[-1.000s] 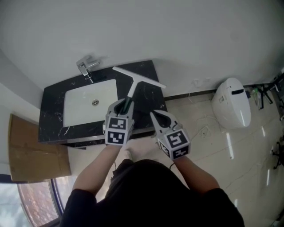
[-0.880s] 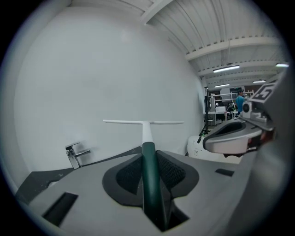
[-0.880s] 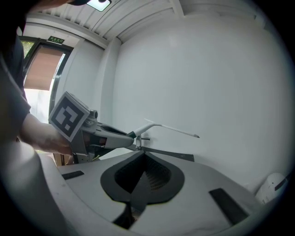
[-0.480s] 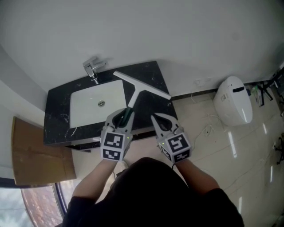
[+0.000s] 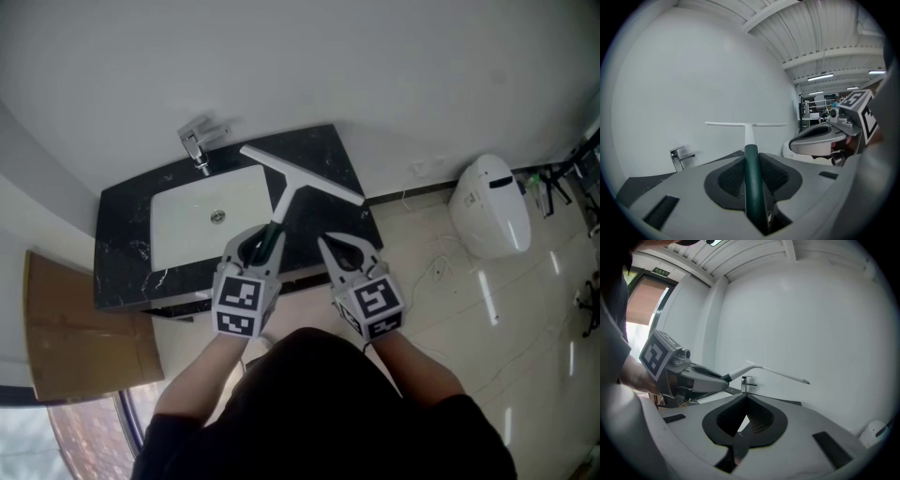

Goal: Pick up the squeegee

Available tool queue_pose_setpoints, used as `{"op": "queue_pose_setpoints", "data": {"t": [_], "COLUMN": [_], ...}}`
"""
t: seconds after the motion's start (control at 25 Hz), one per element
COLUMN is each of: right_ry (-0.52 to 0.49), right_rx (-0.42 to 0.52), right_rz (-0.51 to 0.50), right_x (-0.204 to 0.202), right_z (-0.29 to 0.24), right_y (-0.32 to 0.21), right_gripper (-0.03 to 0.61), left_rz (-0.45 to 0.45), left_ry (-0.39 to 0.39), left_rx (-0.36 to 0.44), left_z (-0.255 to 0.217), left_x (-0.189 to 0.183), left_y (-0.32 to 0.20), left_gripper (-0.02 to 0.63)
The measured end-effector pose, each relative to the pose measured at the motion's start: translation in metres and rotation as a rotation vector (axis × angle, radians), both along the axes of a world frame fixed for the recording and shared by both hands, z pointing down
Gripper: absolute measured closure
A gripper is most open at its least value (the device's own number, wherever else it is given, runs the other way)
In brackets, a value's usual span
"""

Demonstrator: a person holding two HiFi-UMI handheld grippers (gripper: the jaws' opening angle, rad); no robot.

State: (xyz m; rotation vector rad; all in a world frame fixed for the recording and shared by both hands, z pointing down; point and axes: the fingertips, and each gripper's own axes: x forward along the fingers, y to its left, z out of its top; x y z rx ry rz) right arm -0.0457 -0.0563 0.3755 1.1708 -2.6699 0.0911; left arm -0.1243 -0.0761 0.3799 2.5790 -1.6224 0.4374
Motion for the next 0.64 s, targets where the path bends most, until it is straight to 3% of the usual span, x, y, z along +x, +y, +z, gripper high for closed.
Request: {"op": "queue_pose_setpoints", "data": {"t": [0.64], "right_ry": [0.015], "right_rx": [0.008], "right_rz": [-0.001], "right_x": [0.0018], "right_z": [-0.0038], "right_y": [-0.0024], "right_gripper": [0.571], "left_rz": [0.007], "left_ry": [0.024], "left_rx": [-0.006], "left_z": [0.0012], "left_x": [0.0055], "left_y": [-0.0008], "left_gripper": [0.514]}}
